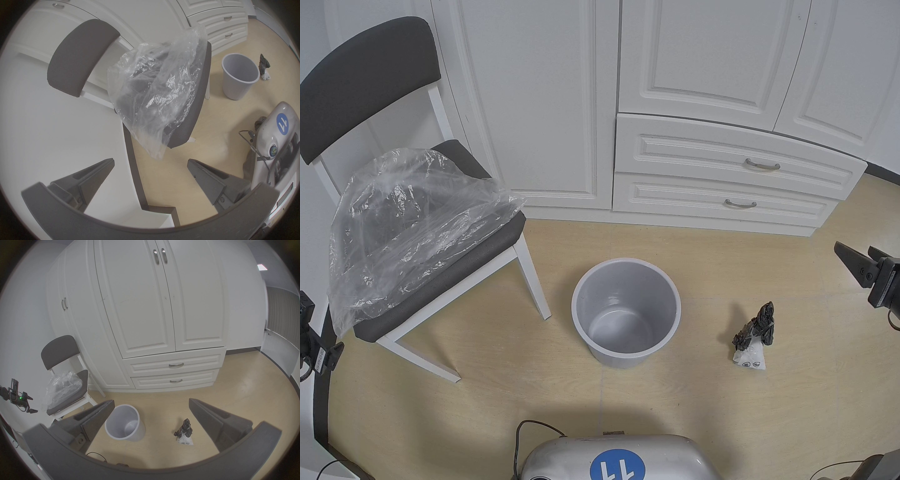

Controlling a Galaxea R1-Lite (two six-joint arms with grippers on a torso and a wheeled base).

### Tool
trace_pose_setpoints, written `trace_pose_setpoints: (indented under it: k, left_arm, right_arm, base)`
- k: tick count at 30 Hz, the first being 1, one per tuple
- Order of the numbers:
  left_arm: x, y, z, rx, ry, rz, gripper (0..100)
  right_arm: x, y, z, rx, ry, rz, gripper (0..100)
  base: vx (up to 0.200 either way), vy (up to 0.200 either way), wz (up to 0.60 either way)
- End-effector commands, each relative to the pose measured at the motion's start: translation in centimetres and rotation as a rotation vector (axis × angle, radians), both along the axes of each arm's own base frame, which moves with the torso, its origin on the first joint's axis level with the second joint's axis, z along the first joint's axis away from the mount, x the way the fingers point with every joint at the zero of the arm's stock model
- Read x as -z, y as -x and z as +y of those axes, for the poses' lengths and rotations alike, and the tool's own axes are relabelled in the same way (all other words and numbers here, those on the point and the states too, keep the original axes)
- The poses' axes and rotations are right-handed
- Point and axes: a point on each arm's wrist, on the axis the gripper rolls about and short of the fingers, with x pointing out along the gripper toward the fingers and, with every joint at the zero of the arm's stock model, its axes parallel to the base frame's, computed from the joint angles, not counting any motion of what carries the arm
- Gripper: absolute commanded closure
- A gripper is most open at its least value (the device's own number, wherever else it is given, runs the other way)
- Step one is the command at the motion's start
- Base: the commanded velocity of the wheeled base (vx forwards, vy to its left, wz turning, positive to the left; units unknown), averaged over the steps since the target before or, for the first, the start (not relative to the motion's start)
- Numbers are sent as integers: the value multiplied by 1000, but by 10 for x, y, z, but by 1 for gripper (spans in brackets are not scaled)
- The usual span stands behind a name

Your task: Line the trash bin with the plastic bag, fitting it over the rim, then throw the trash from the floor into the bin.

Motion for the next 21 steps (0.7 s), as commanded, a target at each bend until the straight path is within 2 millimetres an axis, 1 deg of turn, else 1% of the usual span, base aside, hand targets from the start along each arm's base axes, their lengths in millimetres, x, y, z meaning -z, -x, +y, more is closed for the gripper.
trace_pose_setpoints:
  k: [1,6,7,9,12,15,17,21]
  left_arm:
    - [4,-1,2,-9,8,19,0]
    - [8,-9,10,-36,9,36,0]
    - [11,-16,14,-45,15,31,0]
    - [14,-24,18,-50,18,28,0]
    - [18,-32,23,-59,10,11,0]
    - [18,-32,24,-62,10,10,0]
    - [23,-36,28,-69,5,2,0]
    - [26,-43,31,-72,9,5,0]
  right_arm:
    - [2,-2,1,-2,2,11,0]
    - [1,-1,0,-3,-2,2,0]
    - [0,0,0,-3,-4,-2,0]
    - [-1,1,0,-5,-5,-7,0]
    - [-1,2,0,-5,-6,-9,0]
    - [-1,2,0,-5,-7,-11,0]
    - [-5,6,-2,-5,-15,-34,0]
    - [-9,10,-3,-6,-21,-55,0]
  base:
    - [0,0,0]
    - [0,0,0]
    - [0,0,0]
    - [0,0,0]
    - [0,0,0]
    - [0,0,0]
    - [0,0,0]
    - [0,0,0]
